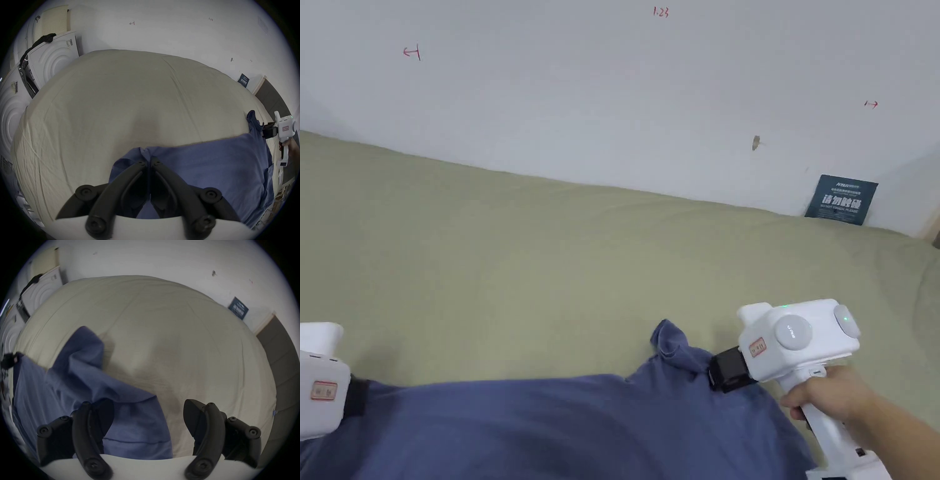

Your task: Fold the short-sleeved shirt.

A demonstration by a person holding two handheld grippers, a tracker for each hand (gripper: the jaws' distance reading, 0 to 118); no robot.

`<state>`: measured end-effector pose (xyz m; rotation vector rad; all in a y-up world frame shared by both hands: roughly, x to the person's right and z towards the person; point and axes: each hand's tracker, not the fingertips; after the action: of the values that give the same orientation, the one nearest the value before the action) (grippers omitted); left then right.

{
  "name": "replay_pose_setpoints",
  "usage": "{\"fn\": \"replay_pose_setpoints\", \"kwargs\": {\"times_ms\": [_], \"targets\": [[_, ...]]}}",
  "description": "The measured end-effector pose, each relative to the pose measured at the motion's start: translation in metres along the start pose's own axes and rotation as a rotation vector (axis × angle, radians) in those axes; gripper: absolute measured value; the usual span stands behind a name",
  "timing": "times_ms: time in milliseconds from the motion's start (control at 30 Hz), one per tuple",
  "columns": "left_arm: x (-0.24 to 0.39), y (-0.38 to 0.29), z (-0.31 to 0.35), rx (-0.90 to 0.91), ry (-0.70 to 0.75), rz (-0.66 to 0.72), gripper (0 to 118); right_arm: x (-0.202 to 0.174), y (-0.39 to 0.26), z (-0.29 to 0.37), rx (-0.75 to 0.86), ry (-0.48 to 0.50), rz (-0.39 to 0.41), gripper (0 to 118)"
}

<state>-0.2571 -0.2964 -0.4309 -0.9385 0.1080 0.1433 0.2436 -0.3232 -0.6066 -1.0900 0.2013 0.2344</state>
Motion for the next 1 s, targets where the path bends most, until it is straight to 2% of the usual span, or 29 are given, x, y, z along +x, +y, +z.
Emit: {"fn": "replay_pose_setpoints", "kwargs": {"times_ms": [67,100,133,200,267,300,367,533,700,900,1000], "targets": [[0.000,-0.001,-0.004,-0.005,-0.007,0.000,2,0.004,-0.002,0.000,-0.037,0.051,-0.081,75],[0.000,-0.001,-0.005,-0.006,-0.012,-0.004,2,0.006,-0.003,0.003,-0.019,0.067,-0.154,54],[0.000,-0.001,-0.006,-0.007,-0.018,-0.011,2,0.008,-0.003,0.008,0.009,0.046,-0.182,0],[-0.001,-0.002,-0.011,-0.011,-0.026,-0.014,2,0.010,-0.005,0.015,0.029,0.003,-0.133,1],[0.000,-0.002,-0.012,-0.011,-0.038,-0.016,2,0.006,-0.014,0.032,0.064,0.040,-0.143,1],[0.000,-0.003,-0.012,-0.010,-0.048,-0.015,2,0.005,-0.017,0.037,0.071,0.028,-0.136,1],[0.001,-0.003,-0.011,-0.008,-0.063,-0.023,2,0.009,-0.012,0.042,0.079,0.119,-0.171,1],[0.002,0.002,0.006,0.030,-0.103,-0.034,2,-0.003,-0.023,0.091,0.228,0.119,-0.102,1],[0.007,0.012,0.035,0.092,-0.128,-0.055,2,-0.003,-0.034,0.141,0.325,0.132,-0.079,1],[0.012,0.016,0.089,0.169,-0.166,-0.157,2,-0.005,-0.061,0.200,0.389,0.131,-0.069,1],[0.005,0.011,0.119,0.183,-0.173,-0.179,2,-0.007,-0.087,0.228,0.405,0.130,-0.092,1]]}}
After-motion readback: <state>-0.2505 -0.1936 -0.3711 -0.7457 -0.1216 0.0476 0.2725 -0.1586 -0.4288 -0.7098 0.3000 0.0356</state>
